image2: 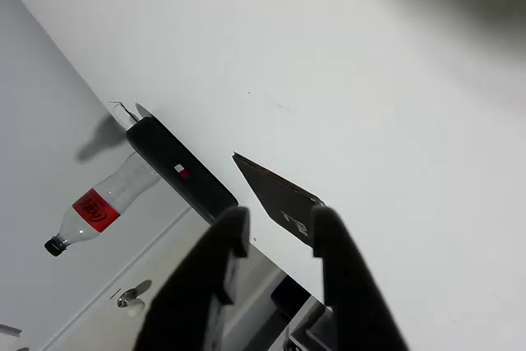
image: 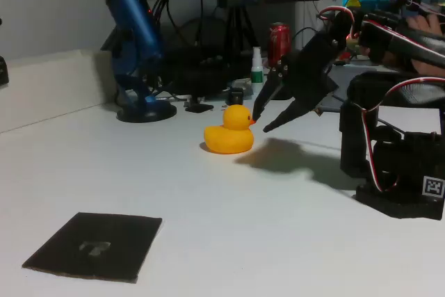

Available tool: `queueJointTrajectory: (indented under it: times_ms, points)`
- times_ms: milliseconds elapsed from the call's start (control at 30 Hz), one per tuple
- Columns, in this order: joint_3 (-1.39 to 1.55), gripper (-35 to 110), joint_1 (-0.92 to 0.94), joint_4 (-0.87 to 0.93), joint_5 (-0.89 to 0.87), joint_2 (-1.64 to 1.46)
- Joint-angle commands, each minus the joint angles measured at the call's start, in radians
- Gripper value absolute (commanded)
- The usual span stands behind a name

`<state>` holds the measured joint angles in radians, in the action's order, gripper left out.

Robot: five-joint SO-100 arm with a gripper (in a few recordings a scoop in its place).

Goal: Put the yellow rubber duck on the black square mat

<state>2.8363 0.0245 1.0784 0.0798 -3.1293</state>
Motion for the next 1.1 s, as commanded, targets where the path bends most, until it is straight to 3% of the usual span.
queueJointTrajectory:
  times_ms: [0, 633, 1067]
  points:
    - [-0.018, 8, 0.011, -0.009, 0.014, -0.018]
    - [-0.035, 8, 0.011, -0.011, 0.014, 0.0]
    - [-0.456, 8, 0.011, -0.011, 0.014, 0.39]
